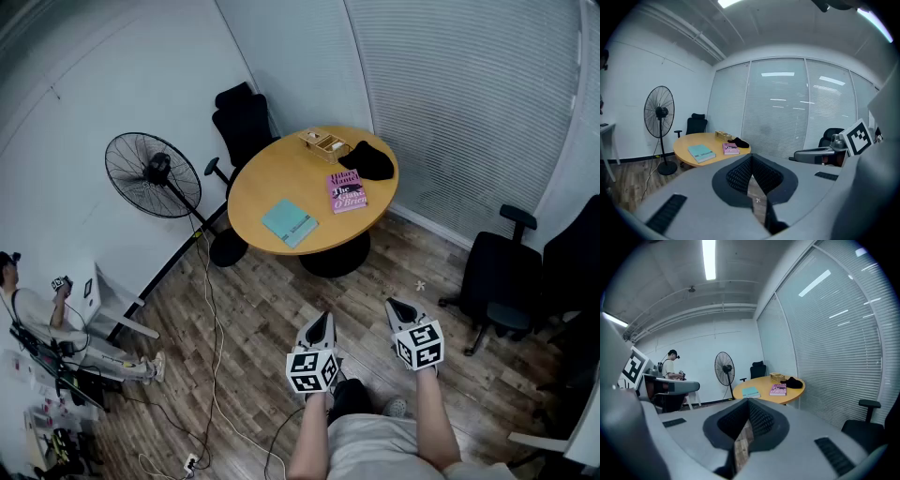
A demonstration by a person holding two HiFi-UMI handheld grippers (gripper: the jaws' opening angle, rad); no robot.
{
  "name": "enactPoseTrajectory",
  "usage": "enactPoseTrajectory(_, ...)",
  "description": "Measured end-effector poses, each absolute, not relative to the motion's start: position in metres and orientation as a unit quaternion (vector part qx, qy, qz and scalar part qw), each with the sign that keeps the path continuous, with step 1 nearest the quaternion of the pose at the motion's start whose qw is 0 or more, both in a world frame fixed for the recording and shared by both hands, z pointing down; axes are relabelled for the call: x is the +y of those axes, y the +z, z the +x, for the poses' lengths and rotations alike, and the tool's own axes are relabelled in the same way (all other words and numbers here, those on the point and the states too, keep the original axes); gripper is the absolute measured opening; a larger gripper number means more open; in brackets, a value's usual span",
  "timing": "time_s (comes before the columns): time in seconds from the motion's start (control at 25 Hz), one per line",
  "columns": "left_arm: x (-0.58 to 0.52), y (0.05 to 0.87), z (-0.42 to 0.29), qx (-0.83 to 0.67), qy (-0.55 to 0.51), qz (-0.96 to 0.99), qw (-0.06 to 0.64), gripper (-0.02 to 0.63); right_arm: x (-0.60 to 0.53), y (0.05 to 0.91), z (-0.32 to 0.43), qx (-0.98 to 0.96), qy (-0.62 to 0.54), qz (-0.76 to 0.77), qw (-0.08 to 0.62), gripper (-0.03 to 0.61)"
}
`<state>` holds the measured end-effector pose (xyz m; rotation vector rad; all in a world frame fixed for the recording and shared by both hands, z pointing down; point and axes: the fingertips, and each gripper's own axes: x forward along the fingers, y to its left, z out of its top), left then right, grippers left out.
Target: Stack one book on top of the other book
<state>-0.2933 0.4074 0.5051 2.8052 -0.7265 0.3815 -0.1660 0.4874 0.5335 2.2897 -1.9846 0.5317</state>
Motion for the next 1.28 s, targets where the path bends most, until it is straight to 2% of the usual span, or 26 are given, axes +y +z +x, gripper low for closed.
enactPoseTrajectory(0.28, 0.382, 0.516, -0.278, -0.259, 0.129, 0.951, 0.108, 0.026, 0.462, 0.541, -0.149, -0.658, 0.162, 0.734, 0.044, 0.02)
enactPoseTrajectory(0.48, 0.341, 0.518, -0.256, -0.266, 0.115, 0.948, 0.133, 0.026, 0.44, 0.542, -0.123, -0.656, 0.172, 0.734, 0.045, 0.02)
enactPoseTrajectory(0.88, 0.227, 0.522, -0.175, -0.271, 0.087, 0.943, 0.172, 0.026, 0.37, 0.553, -0.009, -0.614, 0.228, 0.755, -0.015, 0.02)
enactPoseTrajectory(1.0, 0.182, 0.524, -0.159, -0.277, 0.09, 0.94, 0.178, 0.026, 0.335, 0.555, 0.015, -0.617, 0.24, 0.75, -0.013, 0.02)
enactPoseTrajectory(1.28, 0.089, 0.527, -0.134, -0.286, 0.104, 0.934, 0.187, 0.026, 0.247, 0.554, 0.059, -0.613, 0.273, 0.737, -0.078, 0.02)
